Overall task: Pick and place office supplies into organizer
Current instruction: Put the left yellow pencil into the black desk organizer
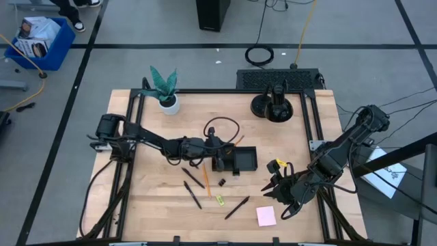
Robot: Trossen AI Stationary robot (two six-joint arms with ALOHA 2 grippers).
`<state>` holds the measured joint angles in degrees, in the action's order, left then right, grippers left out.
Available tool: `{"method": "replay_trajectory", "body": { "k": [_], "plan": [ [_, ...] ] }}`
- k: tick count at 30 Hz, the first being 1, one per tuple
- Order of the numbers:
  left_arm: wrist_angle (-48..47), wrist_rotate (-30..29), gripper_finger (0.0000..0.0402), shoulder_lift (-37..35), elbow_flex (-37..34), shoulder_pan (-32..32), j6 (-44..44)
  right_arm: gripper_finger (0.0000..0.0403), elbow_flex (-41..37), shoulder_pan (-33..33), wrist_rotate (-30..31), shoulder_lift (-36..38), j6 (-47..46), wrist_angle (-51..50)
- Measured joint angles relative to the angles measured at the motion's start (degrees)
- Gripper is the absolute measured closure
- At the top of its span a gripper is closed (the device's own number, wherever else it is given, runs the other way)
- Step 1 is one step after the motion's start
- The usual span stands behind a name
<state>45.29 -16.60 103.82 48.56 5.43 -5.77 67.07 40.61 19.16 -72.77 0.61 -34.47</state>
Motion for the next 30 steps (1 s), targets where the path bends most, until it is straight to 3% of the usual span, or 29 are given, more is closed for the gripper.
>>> {"method": "replay_trajectory", "body": {
  "k": [30],
  "plan": [
    [1.13,0.04,0.0371,1.61,-0.02,0.5,0.87,0.0332,0.0,-0.01,0.0,0.0,0.02,-0.05]
  ]
}}
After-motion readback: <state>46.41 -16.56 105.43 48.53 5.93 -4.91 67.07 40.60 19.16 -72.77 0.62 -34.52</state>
